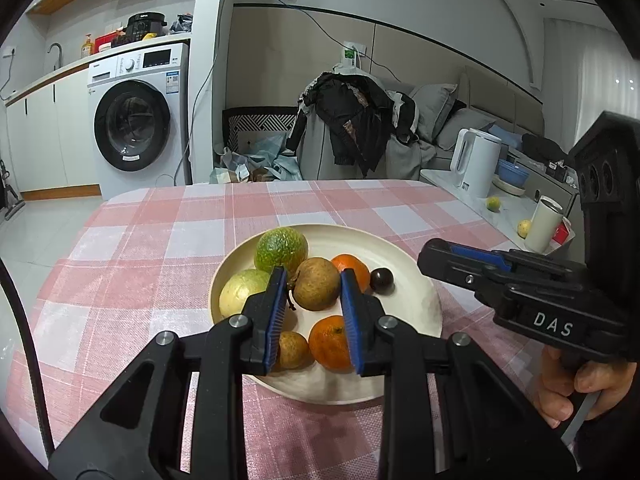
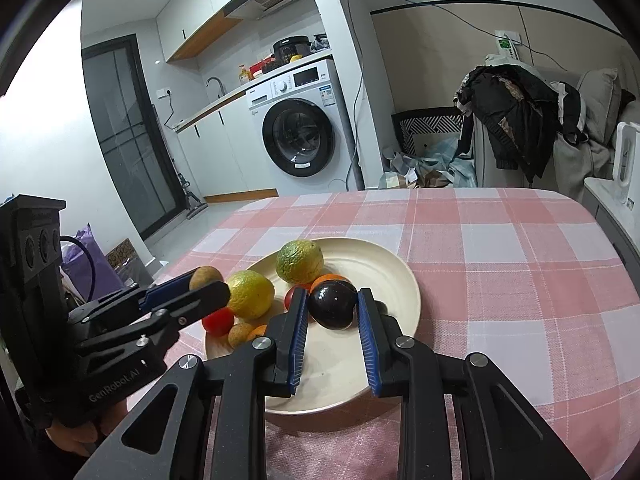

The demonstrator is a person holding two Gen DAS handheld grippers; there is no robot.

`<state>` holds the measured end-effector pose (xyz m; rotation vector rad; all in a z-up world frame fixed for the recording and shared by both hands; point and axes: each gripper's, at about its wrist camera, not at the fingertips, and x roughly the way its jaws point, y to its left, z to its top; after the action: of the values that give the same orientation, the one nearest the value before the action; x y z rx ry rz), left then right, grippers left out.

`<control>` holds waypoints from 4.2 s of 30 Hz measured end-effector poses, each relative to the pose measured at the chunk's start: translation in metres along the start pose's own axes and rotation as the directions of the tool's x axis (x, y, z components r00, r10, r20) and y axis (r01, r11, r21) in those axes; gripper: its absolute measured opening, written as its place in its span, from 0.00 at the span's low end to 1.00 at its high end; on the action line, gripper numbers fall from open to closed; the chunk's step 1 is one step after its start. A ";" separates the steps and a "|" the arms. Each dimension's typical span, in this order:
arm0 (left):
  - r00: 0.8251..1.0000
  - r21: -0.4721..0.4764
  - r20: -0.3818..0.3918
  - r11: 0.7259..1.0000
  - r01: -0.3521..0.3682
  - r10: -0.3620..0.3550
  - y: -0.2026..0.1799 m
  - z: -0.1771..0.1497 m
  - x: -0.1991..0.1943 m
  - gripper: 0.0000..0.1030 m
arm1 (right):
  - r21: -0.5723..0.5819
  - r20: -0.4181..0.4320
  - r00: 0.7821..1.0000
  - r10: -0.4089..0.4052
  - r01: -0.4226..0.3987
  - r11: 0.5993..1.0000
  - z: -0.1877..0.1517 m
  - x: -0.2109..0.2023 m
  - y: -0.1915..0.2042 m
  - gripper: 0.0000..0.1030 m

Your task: Organize fruits

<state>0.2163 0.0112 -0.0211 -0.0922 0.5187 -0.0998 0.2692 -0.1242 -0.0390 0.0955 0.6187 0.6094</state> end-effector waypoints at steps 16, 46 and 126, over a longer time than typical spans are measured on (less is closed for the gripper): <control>1.000 0.015 -0.001 1.000 -0.011 0.011 0.001 -0.006 0.000 0.24 | -0.047 -0.031 0.999 -0.011 0.010 0.999 -0.006 0.005 0.006 0.33; 0.992 -0.023 0.084 0.996 -0.090 0.092 0.010 -0.040 -0.112 0.99 | -0.188 0.015 1.000 -0.022 0.024 0.982 -0.043 -0.056 0.033 1.00; 0.995 0.001 0.072 0.998 -0.070 0.070 0.005 -0.049 -0.105 0.99 | -0.209 0.112 0.993 -0.028 0.051 0.977 -0.050 -0.068 0.041 1.00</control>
<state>0.1017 0.0255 -0.0126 -0.0734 0.4491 -0.0285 0.1756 -0.1335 -0.0341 -0.0825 0.4462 0.6242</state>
